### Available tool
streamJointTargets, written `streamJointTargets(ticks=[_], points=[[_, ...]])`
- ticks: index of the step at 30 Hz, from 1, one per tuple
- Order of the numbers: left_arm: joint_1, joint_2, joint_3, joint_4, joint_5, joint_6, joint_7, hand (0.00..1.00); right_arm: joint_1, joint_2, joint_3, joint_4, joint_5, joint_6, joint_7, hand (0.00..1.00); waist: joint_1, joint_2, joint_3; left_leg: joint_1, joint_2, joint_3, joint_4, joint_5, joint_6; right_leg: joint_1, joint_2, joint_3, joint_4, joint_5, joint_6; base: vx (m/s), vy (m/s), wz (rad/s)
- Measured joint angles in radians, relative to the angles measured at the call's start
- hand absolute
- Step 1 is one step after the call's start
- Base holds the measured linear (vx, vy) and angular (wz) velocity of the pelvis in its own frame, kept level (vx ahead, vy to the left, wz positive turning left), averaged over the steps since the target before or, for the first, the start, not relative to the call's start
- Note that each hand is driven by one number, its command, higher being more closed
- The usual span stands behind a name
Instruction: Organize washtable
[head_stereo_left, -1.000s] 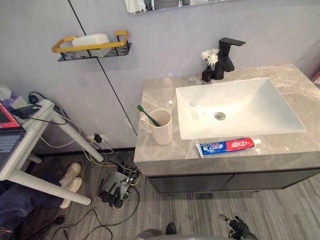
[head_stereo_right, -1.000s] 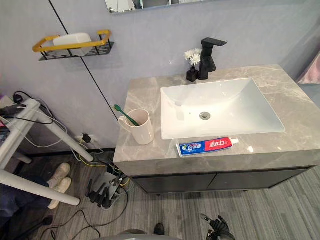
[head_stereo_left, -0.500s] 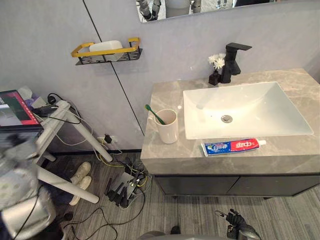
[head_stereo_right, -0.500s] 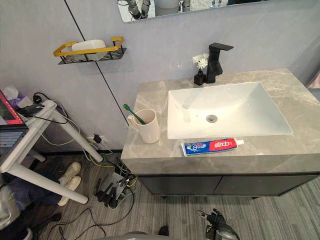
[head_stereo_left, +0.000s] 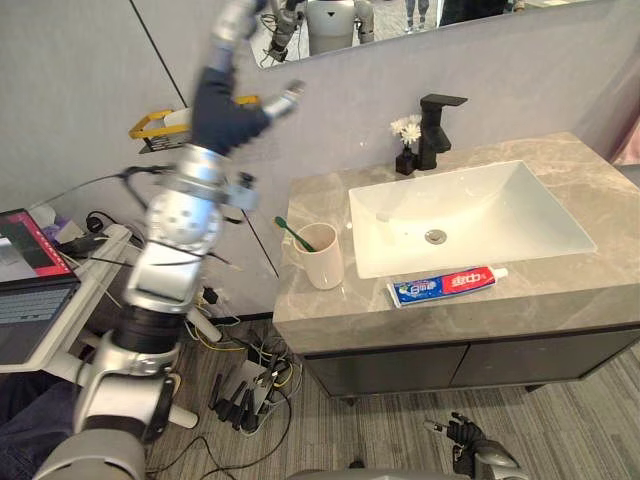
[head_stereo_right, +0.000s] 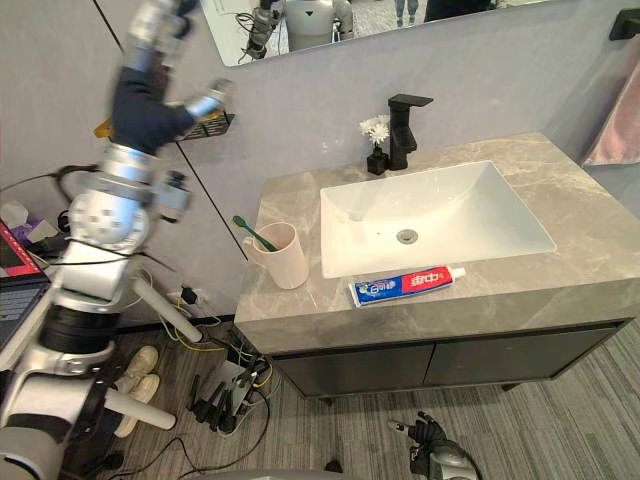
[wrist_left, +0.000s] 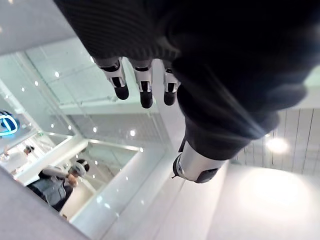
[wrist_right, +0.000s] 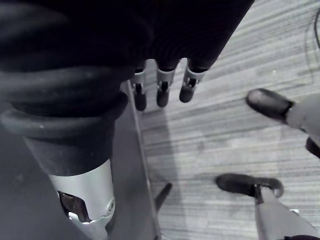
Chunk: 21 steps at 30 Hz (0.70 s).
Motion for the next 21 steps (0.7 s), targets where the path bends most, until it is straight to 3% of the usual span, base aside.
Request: streamJointTargets(ticks=[4,9,18,21], points=[[-0.002,-0.067,-0.093,0.018,0.065,0.008,-0.052,0.00,0.000,0.002,0.001,-0.001,-0.001,0.000,0.000,0.00,-0.009,-0.001,0.000,-0.006,0.007,0.015,-0.002,0.000,0.000,-0.014,0.003,0.012,0.000,0.003,-0.004,0.00,0.015,-0.10],[-0.004,-0.087,-0.128,0.070,0.068,0.020,-0.100,0.00,-0.001,0.002,0.001,-0.001,-0.003,0.000,0.000,0.00,-0.030,-0.002,0.002,-0.010,0.009,0.019,-0.002,0.000,-0.001,-0.022,0.005,0.020,-0.001,0.005,-0.006,0.00,0.009,-0.04],[-0.035,-0.137,-0.218,0.102,0.069,0.016,-0.115,0.00,-0.001,0.004,0.009,-0.001,-0.006,-0.001,0.001,0.00,-0.031,-0.004,0.003,-0.020,0.009,0.029,-0.019,0.006,-0.009,-0.036,0.006,0.027,-0.016,0.016,-0.004,0.00,0.006,-0.02],[-0.030,-0.171,-0.232,0.139,0.126,0.012,-0.118,0.00,-0.001,0.002,0.016,-0.001,-0.006,-0.003,0.001,0.00,-0.034,-0.004,0.003,-0.021,0.010,0.037,-0.022,0.006,-0.009,-0.047,0.006,0.034,-0.016,0.016,-0.004,0.01,0.018,-0.09]])
